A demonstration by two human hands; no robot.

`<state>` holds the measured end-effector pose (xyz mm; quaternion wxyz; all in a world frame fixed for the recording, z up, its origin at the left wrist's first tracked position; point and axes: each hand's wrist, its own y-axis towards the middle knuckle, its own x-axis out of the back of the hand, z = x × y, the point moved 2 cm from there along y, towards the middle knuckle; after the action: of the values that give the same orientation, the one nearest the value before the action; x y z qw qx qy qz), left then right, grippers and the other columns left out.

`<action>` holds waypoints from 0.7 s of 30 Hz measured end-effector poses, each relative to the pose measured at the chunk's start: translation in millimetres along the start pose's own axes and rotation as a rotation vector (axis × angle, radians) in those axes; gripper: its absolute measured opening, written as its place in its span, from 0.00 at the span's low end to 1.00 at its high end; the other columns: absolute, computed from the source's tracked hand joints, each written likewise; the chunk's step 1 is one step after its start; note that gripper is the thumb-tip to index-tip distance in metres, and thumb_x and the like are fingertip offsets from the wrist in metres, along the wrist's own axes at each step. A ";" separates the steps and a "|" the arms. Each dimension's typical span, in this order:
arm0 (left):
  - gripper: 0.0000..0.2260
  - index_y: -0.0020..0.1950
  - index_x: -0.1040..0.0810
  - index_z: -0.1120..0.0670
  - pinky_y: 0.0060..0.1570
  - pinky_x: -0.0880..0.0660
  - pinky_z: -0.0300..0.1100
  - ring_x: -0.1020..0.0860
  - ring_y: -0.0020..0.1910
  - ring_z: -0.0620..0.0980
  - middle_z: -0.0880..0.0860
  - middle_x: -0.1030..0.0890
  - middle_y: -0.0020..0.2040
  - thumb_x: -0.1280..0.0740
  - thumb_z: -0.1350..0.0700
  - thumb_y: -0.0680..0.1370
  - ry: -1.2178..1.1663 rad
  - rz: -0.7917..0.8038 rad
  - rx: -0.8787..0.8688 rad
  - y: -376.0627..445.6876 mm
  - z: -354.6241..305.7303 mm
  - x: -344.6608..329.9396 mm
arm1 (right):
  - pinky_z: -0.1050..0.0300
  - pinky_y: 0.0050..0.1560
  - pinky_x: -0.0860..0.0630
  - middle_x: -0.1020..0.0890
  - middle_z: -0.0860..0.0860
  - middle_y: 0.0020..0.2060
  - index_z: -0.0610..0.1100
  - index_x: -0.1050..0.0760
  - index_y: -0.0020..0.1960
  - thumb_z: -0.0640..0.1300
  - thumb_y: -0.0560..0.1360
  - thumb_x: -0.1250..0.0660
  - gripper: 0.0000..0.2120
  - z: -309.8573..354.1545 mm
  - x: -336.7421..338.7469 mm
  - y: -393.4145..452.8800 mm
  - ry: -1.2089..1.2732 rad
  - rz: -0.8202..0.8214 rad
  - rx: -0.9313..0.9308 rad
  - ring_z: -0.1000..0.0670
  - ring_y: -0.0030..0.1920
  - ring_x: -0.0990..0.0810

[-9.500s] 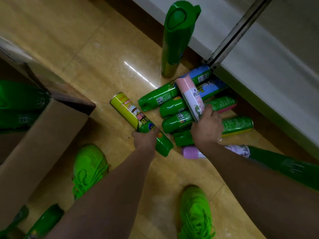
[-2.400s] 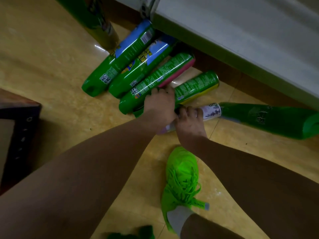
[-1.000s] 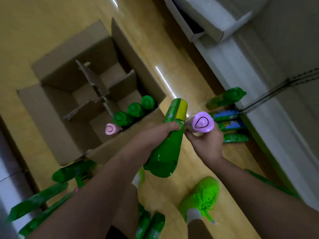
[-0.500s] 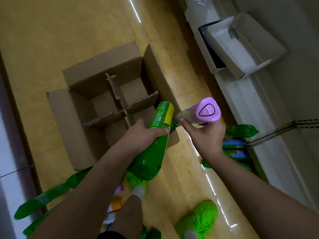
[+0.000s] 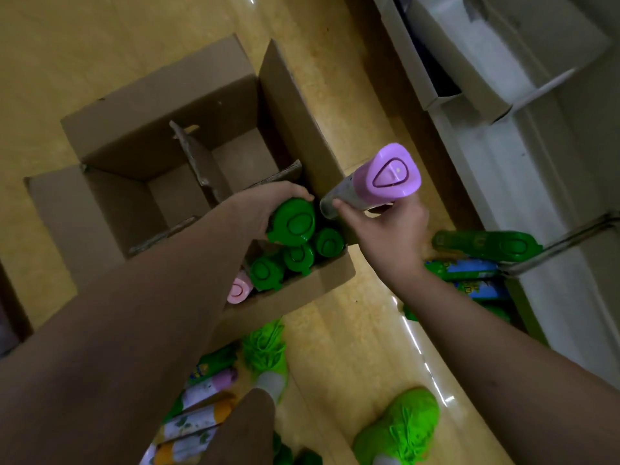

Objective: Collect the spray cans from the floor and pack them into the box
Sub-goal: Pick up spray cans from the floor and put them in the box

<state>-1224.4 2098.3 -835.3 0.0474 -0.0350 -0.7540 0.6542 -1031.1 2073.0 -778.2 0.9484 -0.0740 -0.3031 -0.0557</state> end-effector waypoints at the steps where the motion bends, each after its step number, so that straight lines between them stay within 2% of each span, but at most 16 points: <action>1: 0.24 0.62 0.24 0.58 0.51 0.19 0.57 0.16 0.50 0.61 0.63 0.17 0.54 0.24 0.49 0.70 -0.038 0.008 0.014 14.4 0.1 -1.5 | 0.64 0.40 0.28 0.18 0.53 0.42 0.46 0.20 0.49 0.54 0.64 0.21 0.19 -3.4 -4.5 1.6 0.006 0.003 -0.002 0.55 0.42 0.22; 6: 0.20 0.61 0.26 0.57 0.46 0.18 0.55 0.16 0.49 0.59 0.61 0.19 0.55 0.28 0.50 0.74 -0.177 -0.008 0.080 63.6 8.4 -9.4 | 0.63 0.44 0.26 0.17 0.52 0.46 0.44 0.19 0.53 0.54 0.65 0.22 0.22 -6.8 -11.3 5.7 -0.018 -0.033 0.057 0.53 0.46 0.20; 10: 0.24 0.63 0.24 0.55 0.37 0.19 0.53 0.18 0.50 0.59 0.60 0.20 0.59 0.28 0.49 0.70 -0.200 -0.029 0.107 91.1 8.8 -13.4 | 0.53 0.47 0.21 0.17 0.50 0.49 0.42 0.20 0.54 0.54 0.66 0.23 0.22 -3.9 -12.2 12.6 0.003 -0.066 0.117 0.51 0.48 0.20; 14: 0.21 0.60 0.22 0.55 0.33 0.20 0.49 0.17 0.45 0.57 0.58 0.18 0.55 0.31 0.45 0.72 -0.162 -0.031 0.117 106.0 8.5 -20.4 | 0.49 0.46 0.21 0.21 0.56 0.46 0.43 0.22 0.55 0.56 0.66 0.24 0.24 -2.5 -14.9 24.6 0.013 -0.094 0.117 0.53 0.47 0.21; 17: 0.18 0.57 0.22 0.54 0.28 0.22 0.43 0.19 0.38 0.53 0.56 0.19 0.50 0.36 0.42 0.76 -0.105 -0.038 0.087 112.2 8.4 -26.2 | 0.50 0.46 0.21 0.24 0.62 0.45 0.44 0.23 0.55 0.55 0.66 0.23 0.23 -0.4 -15.8 32.3 0.006 -0.102 0.132 0.56 0.47 0.22; 21: 0.18 0.62 0.23 0.54 0.28 0.22 0.42 0.19 0.45 0.55 0.58 0.20 0.56 0.37 0.43 0.79 -0.068 -0.043 0.079 118.2 8.0 -26.9 | 0.55 0.48 0.21 0.24 0.60 0.47 0.43 0.23 0.57 0.53 0.67 0.23 0.24 3.3 -18.8 36.3 0.024 -0.106 0.149 0.58 0.47 0.23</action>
<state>-1199.7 2104.2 -954.1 0.0371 0.0051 -0.7294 0.6830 -1042.7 2110.5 -790.4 0.9506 0.0137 -0.2984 -0.0841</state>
